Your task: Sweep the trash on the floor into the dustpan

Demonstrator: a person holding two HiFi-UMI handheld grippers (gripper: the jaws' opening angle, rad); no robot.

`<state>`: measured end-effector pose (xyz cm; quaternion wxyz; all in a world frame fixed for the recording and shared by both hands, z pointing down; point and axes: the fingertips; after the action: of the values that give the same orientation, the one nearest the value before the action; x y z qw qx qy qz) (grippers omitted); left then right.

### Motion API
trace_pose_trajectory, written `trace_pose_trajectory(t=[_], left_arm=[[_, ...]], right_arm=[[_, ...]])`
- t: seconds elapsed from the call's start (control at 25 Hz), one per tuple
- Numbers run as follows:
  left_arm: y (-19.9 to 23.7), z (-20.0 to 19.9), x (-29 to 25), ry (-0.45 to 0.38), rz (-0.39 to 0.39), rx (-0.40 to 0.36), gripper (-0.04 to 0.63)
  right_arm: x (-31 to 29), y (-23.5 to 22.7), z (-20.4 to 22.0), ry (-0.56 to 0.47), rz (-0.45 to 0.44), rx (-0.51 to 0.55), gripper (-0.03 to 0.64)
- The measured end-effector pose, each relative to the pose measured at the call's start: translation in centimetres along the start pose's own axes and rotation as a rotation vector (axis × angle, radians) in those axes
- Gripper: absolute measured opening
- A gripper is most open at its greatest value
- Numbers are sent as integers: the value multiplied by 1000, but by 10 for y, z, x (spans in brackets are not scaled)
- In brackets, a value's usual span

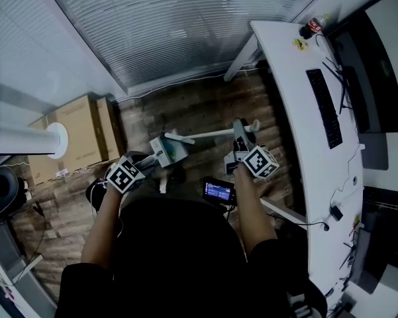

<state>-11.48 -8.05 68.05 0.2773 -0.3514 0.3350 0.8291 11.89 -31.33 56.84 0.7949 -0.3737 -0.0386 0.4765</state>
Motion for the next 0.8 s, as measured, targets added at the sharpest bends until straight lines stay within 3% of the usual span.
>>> trace_pose_trajectory(t=[0.16,0.24,0.36,0.6,0.72,0.8], left_arm=[[-3,-21,28,-35,-26,-60,183],[-3,-39,48,-99,-31,-79,183],[-5,-82,89,-312,-43,-85,170],[-12,-170,178,-860,-57,-80,126],[-11,-188,214,-1033,-108,-72,64],[-10,-196,233,-1104,-141,-77,8]], right_arm=[[9,26,-24,-56,-59,131,156],[16,37,-36,-88,-85,199,152],[29,50,-53,-129,-110,291,144],[66,63,-92,-218,-139,438,126],[90,73,-110,-272,-130,489,117],[107,81,-118,-311,-117,508,112]])
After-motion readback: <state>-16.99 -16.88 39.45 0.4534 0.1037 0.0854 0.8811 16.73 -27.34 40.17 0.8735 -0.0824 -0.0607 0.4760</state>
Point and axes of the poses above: the fingertips, and each gripper's own axes: x backward along the fingers, y to its left, z out of its underside, and after that the axes turned 8 degrees about z, right-handed
